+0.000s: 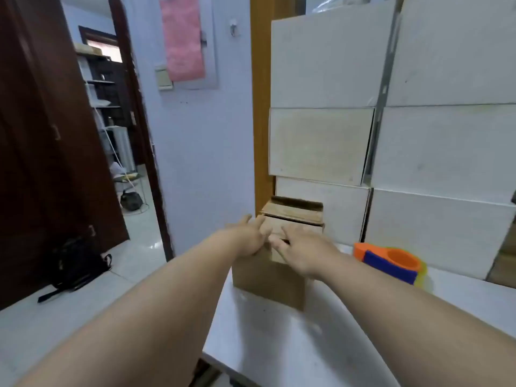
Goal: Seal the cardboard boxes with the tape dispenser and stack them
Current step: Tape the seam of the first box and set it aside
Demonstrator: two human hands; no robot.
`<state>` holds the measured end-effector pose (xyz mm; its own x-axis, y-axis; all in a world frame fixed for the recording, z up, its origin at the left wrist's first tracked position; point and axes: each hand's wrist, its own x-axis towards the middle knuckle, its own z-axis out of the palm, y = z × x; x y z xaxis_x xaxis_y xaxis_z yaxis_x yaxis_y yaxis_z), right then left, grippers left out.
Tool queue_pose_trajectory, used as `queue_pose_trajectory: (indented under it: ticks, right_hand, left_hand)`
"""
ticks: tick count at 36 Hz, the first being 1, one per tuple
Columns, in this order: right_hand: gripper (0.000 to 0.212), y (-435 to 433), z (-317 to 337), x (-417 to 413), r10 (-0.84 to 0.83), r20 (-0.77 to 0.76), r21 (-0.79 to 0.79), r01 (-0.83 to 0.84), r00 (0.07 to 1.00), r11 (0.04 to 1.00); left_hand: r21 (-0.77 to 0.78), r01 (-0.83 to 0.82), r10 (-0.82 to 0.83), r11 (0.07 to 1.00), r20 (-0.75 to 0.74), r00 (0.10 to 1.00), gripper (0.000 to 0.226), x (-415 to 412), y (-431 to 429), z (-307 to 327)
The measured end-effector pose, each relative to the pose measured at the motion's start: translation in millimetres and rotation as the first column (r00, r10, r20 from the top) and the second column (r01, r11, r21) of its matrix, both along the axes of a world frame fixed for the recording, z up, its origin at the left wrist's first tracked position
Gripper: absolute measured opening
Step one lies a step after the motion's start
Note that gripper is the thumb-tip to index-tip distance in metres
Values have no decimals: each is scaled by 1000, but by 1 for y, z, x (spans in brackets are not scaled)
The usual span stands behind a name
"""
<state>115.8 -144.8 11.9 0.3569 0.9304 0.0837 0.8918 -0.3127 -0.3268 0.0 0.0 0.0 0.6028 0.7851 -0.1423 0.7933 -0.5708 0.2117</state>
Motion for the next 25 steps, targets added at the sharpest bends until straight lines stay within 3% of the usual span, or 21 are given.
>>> queue_pose_trajectory:
  ticks: [3, 6, 10, 25]
  right_hand:
    - [65, -2, -26, -17, 79, 107, -21, -78, 991, 997]
    - [68, -3, -44, -21, 64, 223, 16, -70, 973, 997]
    - [71, -4, -45, -19, 69, 242, 22, -76, 968, 997]
    - [67, -31, -51, 0, 79, 275, 86, -107, 958, 991]
  left_hand:
    - [87, 128, -114, 988, -156, 981, 67, -7, -14, -16]
    - [176, 75, -82, 982, 33, 996, 54, -12, -34, -23]
    - [125, -128, 81, 984, 323, 943, 50, -13, -31, -35]
    - [253, -232, 89, 939, 472, 877, 48, 1, -67, -56]
